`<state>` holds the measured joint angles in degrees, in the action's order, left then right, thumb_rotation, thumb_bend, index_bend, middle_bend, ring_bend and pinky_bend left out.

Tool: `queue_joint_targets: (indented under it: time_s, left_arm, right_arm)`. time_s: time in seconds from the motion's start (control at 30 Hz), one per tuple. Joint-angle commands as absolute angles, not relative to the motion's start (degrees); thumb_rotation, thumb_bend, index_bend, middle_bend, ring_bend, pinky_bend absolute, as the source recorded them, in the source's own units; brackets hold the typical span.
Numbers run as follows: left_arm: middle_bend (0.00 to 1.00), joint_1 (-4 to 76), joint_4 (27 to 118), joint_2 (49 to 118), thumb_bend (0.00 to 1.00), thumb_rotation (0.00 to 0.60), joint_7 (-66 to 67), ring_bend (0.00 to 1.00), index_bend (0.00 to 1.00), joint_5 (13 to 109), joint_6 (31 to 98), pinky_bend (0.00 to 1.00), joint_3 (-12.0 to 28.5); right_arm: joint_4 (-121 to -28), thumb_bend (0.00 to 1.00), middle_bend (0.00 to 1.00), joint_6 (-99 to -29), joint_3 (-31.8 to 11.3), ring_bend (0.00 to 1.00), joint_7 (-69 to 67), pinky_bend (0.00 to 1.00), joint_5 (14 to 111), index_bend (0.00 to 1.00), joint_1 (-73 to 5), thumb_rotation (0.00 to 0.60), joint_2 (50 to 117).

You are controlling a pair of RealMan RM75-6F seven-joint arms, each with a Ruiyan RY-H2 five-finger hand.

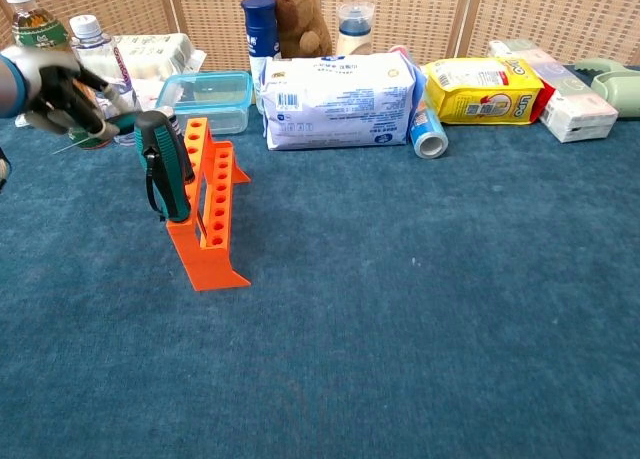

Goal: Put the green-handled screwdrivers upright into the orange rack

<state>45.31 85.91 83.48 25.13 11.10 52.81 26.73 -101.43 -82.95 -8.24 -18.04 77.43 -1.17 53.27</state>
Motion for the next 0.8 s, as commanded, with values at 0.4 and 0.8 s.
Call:
queue_joint_targets:
  time_s: [0.4, 0.8]
  left_arm:
    - [0.96, 25.03, 105.72, 69.43, 0.50, 0.600, -13.20, 0.97, 0.56, 44.19, 36.66, 0.99, 37.91]
    - [0.96, 17.94, 105.54, 70.48, 0.50, 0.600, -42.68, 0.97, 0.56, 68.11, 28.74, 0.99, 40.38]
  right_arm:
    - [-101.71, 0.09, 0.06, -81.55, -7.92, 0.01, -15.86, 0.00, 76.95, 0.06, -1.97, 0.600, 54.10]
    - [-100.72, 0.09, 0.06, -82.43, -8.64, 0.01, -13.90, 0.00, 75.39, 0.06, -1.96, 0.600, 54.86]
